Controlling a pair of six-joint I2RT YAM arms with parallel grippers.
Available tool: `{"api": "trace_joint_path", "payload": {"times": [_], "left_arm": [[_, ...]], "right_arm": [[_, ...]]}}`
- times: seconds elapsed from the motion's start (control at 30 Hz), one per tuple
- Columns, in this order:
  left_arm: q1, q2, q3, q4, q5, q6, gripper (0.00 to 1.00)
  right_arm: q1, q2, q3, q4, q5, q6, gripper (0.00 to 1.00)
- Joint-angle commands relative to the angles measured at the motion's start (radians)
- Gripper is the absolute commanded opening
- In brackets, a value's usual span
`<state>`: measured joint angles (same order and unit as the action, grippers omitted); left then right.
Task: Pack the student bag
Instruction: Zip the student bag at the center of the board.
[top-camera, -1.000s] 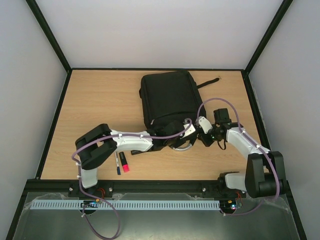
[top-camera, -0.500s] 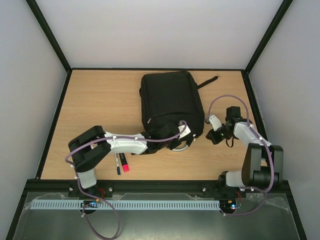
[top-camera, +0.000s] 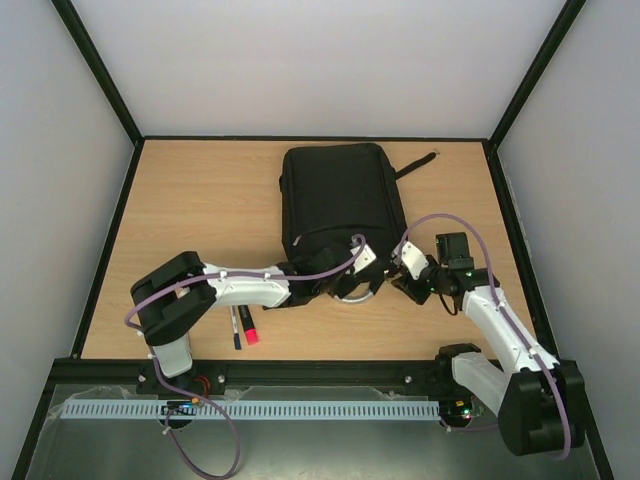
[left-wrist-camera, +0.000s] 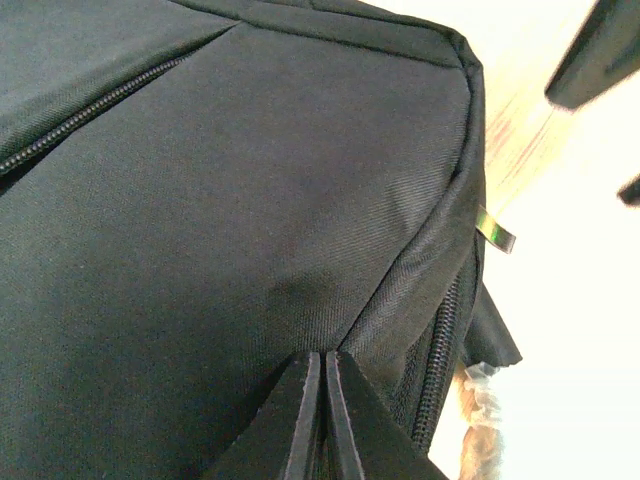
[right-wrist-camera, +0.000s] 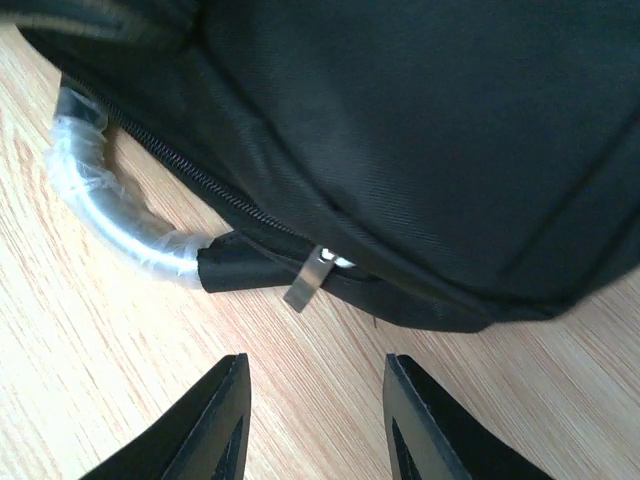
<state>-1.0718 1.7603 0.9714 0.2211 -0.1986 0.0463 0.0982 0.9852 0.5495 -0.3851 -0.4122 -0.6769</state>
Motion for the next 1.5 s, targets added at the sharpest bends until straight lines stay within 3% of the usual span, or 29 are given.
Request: {"api": "trace_joint_path", "payload": {"times": [0.0,0.13,0.47,0.73,0.8,0.87,0.97,1.33,1.4,1.47], "left_arm": [[0.030,0.020,0.057,0.054,0.035,-0.064,0.03],[0.058,0.023,0.070,0.083,0.081,-0.102,0.02],[0.070,0.009,0.095,0.080,0.123,-0.119,0.02],[0.070,-0.012,0.087,0.084,0.126,-0.123,0.02],[0.070,-0.017,0.086,0.085,0.125,-0.121,0.02],[0.072,-0.019,0.086,0.082,0.120,-0.117,0.02],[0.073,-0.018,0.086,0.075,0.116,-0.109,0.02],[0.076,-0.027,0.048,0.067,0.102,-0.086,0.04],[0.077,-0.041,0.032,0.059,0.136,-0.059,0.15],[0.076,-0.062,0.006,0.061,0.157,-0.046,0.34]], "right_arm": [[0.072,0.006,-0.046,0.071,0.115,-0.001,0.37],[0.099,0.049,-0.060,0.128,0.148,0.009,0.37],[0.124,0.140,-0.033,0.236,0.137,0.085,0.52],[0.129,0.245,-0.016,0.327,0.200,0.148,0.50],[0.129,0.272,-0.014,0.341,0.211,0.149,0.47],[0.130,0.289,-0.011,0.348,0.223,0.153,0.35],[0.129,0.284,0.001,0.331,0.232,0.153,0.25],[0.128,0.198,0.019,0.178,0.230,0.087,0.09],[0.127,0.191,0.024,0.136,0.217,0.079,0.07],[0.127,0.184,0.025,0.111,0.198,0.077,0.06]]}}
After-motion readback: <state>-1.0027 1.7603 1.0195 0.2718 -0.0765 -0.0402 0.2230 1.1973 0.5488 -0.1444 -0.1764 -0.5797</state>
